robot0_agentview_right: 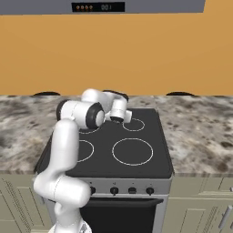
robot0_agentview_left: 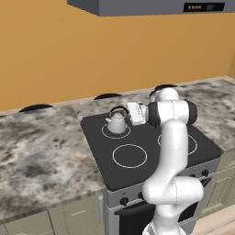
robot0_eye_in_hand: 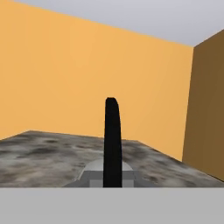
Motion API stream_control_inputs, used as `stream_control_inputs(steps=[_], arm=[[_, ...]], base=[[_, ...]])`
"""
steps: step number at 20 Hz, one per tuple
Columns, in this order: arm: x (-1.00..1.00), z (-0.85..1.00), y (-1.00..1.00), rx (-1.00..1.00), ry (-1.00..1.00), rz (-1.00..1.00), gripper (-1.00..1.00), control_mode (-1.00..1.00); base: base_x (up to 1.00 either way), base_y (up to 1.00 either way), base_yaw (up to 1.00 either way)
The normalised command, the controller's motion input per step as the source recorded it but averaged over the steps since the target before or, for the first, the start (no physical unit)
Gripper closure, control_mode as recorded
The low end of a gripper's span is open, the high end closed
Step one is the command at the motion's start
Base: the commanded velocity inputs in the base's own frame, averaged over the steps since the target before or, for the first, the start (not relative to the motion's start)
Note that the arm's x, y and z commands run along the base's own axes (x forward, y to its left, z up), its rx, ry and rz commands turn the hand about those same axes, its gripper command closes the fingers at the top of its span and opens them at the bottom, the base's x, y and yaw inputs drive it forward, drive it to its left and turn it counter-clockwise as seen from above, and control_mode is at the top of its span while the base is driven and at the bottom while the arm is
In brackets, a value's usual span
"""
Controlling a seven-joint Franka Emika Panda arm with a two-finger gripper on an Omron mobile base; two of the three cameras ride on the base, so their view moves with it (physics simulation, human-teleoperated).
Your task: Pick the kettle from the cabinet and place it on a stove burner. Then pick the pot from the counter and place it on another stove burner. Finally, turn both burners on.
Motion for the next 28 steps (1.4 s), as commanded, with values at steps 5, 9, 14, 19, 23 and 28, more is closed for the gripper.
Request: stream_control_inputs(steps=[5,9,14,19,23,28], arm=[[0.30,-0.19,0.04,0.00,0.00,0.00,1.00,-1.00],[0.29,-0.20,0.04,0.00,0.00,0.00,1.00,-1.00],[0.25,-0.22,0.05,0.00,0.00,0.01,1.00,-1.00],[0.17,-0.27,0.07,0.00,-0.01,0.01,1.00,-1.00],[0.01,-0.40,0.07,-0.04,-0.05,0.03,1.00,-1.00],[-0.02,-0.36,0.09,-0.02,-0.06,0.02,-1.00,-1.00]], base=[[0.00,0.00,0.00],[0.00,0.00,0.00],[0.00,0.00,0.00],[0.00,0.00,0.00],[0.00,0.00,0.00],[0.00,0.00,0.00]])
